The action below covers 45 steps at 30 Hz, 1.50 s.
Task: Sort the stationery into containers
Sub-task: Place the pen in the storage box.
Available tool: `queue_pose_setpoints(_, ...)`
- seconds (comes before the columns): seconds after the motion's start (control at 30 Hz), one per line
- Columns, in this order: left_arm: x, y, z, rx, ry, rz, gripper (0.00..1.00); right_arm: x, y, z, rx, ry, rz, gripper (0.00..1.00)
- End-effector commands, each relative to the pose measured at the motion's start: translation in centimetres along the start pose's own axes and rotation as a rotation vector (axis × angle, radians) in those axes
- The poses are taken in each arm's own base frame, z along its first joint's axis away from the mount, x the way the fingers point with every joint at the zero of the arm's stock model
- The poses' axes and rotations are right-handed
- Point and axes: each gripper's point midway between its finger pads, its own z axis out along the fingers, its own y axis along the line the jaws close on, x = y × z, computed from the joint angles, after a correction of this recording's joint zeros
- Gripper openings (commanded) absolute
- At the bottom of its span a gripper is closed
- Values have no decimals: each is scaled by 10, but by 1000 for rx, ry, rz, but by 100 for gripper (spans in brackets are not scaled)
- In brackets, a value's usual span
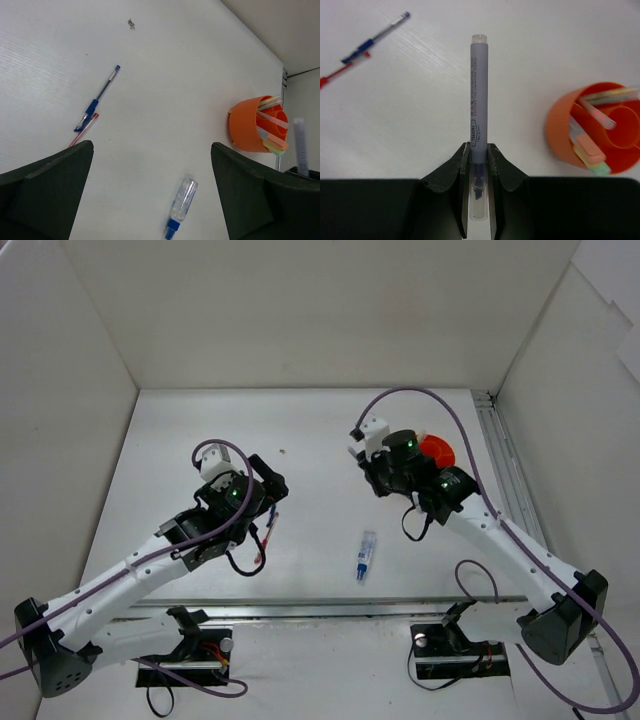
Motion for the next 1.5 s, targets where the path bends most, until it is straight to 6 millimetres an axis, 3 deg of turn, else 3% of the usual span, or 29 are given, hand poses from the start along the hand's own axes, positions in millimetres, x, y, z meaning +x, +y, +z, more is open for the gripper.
queue_pose_setpoints(0.0, -26, 11, -6, -36, -76, 7, 100, 18, -40, -25, 59, 167, -98, 0)
queue_pose_setpoints(0.03, -27, 14, -6, -43, -76, 6, 100, 11, -58, -32, 101, 175, -87, 0)
queue_pose_setpoints(0.07, -26, 13, -6, -35, -72, 16, 100, 27, -67, -32, 111, 263, -100, 0)
queue_pose_setpoints(0.13, -29, 20, -2, -59, -71, 31, 100, 30, -92, -35, 176, 334, -100, 0)
queue_pose_setpoints(0.2, -29, 24, 2, -74, -70, 62, 100, 38, -100, -42, 149, 422, -165, 0)
queue_pose_setpoints(0.23, -31, 28, 5, -90, -75, 63, 100, 29, -110, -49, 157, 425, -180, 0)
queue_pose_setpoints(0.27, -29, 30, 7, -95, -65, 69, 100, 42, -114, -51, 128, 513, -220, 0)
queue_pose_setpoints(0.37, -33, 39, 17, -120, -61, 75, 100, 48, -134, -59, 112, 650, -272, 0)
queue_pose_setpoints(0.4, -34, 41, 22, -112, -54, 79, 100, 40, -146, -63, 140, 663, -285, 0)
queue_pose_setpoints(0.47, -33, 43, 29, -103, -42, 79, 100, 53, -149, -60, 55, 785, -349, 0)
queue_pose_setpoints(0.77, -28, 56, 56, -119, 26, 121, 100, 51, -176, -29, -20, 946, -424, 0)
queue_pose_setpoints(0.8, -31, 58, 58, -130, 23, 117, 100, 45, -182, -28, -1, 948, -433, 0)
queue_pose_setpoints(0.93, -26, 61, 66, -139, 45, 132, 100, 51, -199, -16, 49, 1053, -455, 0)
queue_pose_setpoints(1.1, -25, 63, 79, -143, 67, 134, 100, 51, -219, -17, 132, 1123, -502, 0)
queue_pose_setpoints(1.3, -18, 64, 91, -144, 111, 152, 100, 61, -230, -11, 145, 1202, -552, 0)
queue_pose_setpoints(1.47, -18, 69, 94, -159, 111, 156, 100, 68, -235, 7, 100, 1240, -612, 0)
